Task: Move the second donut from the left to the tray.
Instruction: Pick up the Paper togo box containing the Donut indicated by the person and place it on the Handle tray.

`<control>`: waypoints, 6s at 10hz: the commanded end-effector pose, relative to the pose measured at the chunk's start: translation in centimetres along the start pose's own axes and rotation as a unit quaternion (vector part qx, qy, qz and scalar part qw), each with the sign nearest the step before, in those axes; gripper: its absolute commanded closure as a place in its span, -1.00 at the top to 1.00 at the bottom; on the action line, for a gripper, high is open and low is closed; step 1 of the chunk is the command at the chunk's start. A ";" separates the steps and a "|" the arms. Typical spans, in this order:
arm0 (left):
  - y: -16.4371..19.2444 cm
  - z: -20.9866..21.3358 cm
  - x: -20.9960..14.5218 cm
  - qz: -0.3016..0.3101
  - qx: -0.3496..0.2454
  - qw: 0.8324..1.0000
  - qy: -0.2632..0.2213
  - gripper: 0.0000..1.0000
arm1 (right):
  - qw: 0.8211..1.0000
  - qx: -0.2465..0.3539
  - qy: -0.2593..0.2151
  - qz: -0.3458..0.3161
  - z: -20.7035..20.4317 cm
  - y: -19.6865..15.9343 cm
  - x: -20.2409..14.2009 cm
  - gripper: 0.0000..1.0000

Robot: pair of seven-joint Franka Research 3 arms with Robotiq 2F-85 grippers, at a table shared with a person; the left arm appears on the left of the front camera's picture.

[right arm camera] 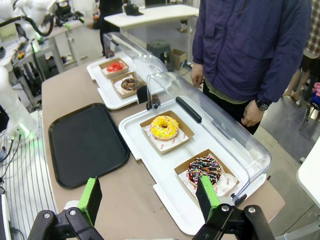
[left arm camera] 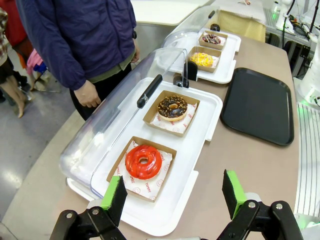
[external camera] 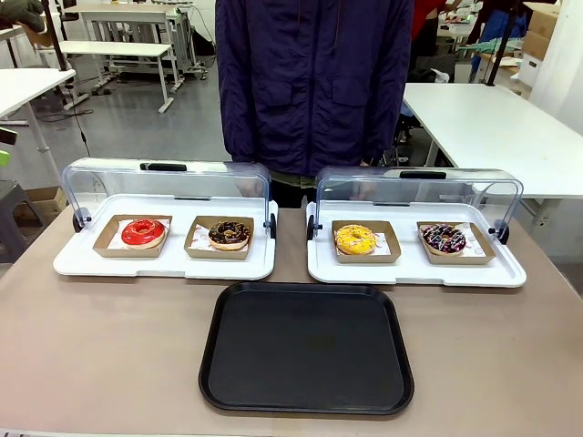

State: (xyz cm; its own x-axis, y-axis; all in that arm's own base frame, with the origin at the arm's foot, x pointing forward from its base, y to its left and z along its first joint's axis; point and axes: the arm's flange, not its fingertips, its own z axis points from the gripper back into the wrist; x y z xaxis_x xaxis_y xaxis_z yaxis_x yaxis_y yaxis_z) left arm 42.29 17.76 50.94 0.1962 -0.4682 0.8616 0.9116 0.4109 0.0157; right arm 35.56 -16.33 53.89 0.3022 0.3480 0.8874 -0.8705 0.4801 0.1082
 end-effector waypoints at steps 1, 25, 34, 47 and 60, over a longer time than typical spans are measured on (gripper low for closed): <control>-0.1 0.0 0.2 -0.004 -0.004 1.000 -0.003 1.00 | 1.000 0.000 -0.012 0.011 -0.2 -0.2 0.1 1.00; -0.1 0.0 0.2 -0.004 -0.004 1.000 -0.003 1.00 | 1.000 0.000 -0.012 0.011 -0.2 -0.2 0.1 1.00; -0.1 0.0 0.2 -0.004 -0.004 1.000 -0.003 1.00 | 1.000 0.000 -0.012 0.011 -0.2 -0.2 0.1 1.00; -0.1 0.0 0.2 -0.004 -0.004 1.000 -0.003 1.00 | 1.000 0.000 -0.012 0.011 -0.2 -0.2 0.1 1.00; -0.1 0.0 0.2 -0.004 -0.004 1.000 -0.003 1.00 | 1.000 0.000 -0.012 0.011 -0.2 -0.2 0.1 1.00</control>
State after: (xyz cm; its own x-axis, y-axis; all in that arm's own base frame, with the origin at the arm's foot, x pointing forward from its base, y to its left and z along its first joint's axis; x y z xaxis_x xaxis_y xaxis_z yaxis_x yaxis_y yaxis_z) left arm 42.29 17.76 50.94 0.1962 -0.4682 0.8616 0.9116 0.4109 0.0157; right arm 35.56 -16.33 53.89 0.3021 0.3481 0.8874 -0.8706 0.4800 0.1081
